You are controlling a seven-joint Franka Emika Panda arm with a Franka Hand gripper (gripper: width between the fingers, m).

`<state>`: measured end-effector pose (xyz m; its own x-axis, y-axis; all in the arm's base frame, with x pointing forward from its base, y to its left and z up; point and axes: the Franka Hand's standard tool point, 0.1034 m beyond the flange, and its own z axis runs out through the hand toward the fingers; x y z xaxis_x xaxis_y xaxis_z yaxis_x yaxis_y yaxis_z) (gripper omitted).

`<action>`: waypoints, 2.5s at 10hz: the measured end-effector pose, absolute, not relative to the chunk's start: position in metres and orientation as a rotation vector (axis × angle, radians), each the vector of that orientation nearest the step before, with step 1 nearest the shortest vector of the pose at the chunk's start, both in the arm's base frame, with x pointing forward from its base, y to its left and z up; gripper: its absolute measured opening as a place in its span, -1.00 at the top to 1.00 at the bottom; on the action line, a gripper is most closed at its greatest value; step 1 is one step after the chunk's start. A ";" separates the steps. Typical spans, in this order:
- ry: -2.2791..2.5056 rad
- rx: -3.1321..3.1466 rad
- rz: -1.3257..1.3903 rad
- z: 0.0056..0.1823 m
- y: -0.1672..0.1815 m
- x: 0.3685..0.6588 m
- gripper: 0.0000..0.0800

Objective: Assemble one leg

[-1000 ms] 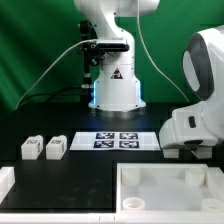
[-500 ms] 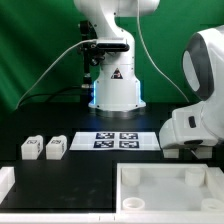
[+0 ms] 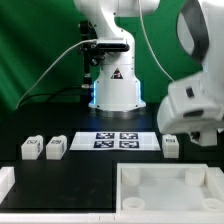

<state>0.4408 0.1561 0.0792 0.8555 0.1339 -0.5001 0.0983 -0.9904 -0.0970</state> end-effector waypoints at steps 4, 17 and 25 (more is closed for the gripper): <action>-0.174 -3.047 0.182 0.108 0.143 0.462 0.26; -0.250 -2.947 -0.833 0.140 0.079 0.559 0.26; -0.164 -2.873 -0.901 0.111 0.111 0.610 0.26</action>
Offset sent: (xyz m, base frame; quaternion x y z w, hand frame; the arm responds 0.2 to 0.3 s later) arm 0.0000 0.0000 0.0000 0.0000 0.2667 0.0000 0.9638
